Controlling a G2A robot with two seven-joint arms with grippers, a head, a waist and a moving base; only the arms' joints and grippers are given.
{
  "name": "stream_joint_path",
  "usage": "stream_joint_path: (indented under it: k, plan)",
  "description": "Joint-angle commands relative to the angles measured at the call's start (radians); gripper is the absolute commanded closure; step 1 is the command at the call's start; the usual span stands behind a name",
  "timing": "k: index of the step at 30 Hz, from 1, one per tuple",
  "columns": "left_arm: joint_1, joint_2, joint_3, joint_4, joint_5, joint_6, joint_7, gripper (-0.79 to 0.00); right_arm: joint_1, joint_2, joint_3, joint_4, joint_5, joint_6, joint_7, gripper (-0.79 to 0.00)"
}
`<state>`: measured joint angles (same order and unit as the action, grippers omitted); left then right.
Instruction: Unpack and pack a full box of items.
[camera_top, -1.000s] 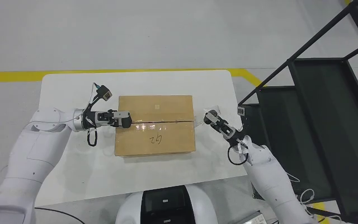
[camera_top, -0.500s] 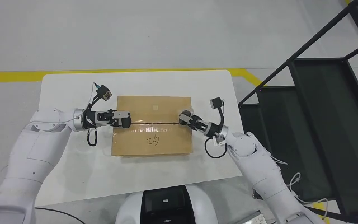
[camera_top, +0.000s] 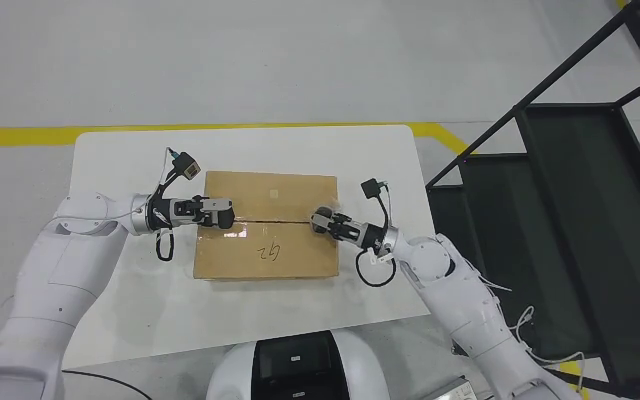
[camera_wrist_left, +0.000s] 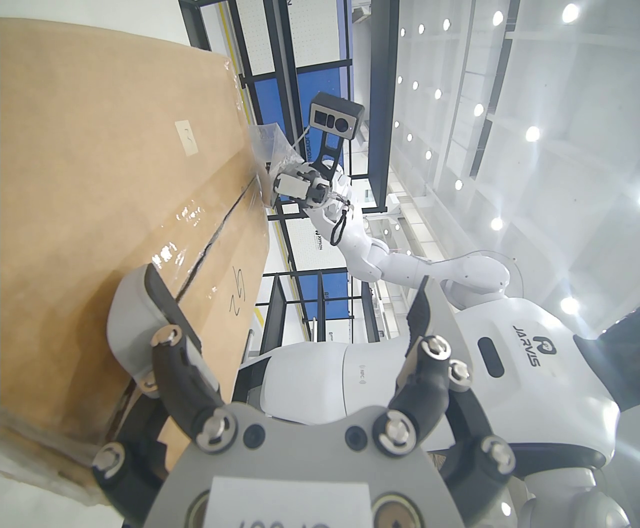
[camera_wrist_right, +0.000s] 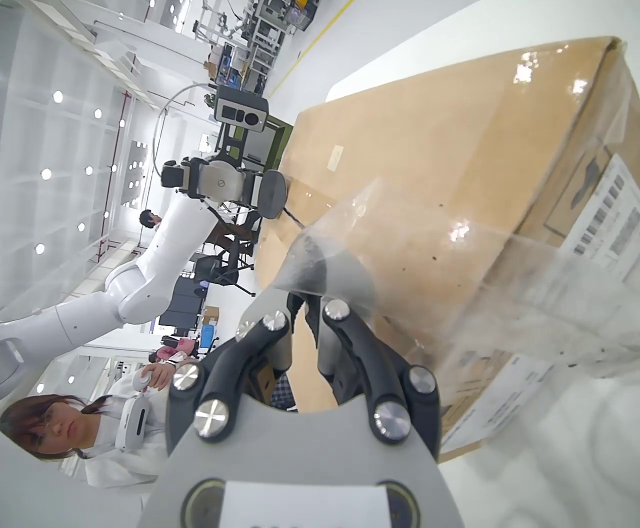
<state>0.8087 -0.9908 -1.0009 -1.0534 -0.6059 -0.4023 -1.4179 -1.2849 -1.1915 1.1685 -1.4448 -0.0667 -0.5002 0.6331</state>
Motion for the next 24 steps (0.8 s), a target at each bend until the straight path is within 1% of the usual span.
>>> stream_joint_path:
  k: [1,10,21,22,23,24]
  plan:
    - [0.0,0.0,0.0,0.0,0.0,0.0,0.0,-0.785,0.012,-0.002,-0.012,0.0,-0.008,0.006,-0.002,0.0]
    - [0.0,0.0,0.0,0.0,0.0,0.0,0.0,-0.785,0.06,-0.015,-0.078,0.017,-0.06,0.061,-0.017,0.0]
    - [0.0,0.0,0.0,0.0,0.0,0.0,0.0,-0.785,0.08,-0.019,-0.105,0.033,-0.068,0.087,-0.003,0.0]
    - [0.0,0.0,0.0,0.0,0.0,0.0,0.0,-0.785,0.083,-0.019,-0.107,0.033,-0.068,0.093,0.003,-0.117]
    - [0.0,0.0,0.0,0.0,0.0,0.0,0.0,-0.785,0.086,-0.019,-0.109,0.032,-0.071,0.105,0.009,-0.757]
    - [0.0,0.0,0.0,0.0,0.0,0.0,0.0,-0.785,0.089,-0.02,-0.113,0.029,-0.07,0.114,0.016,-0.785]
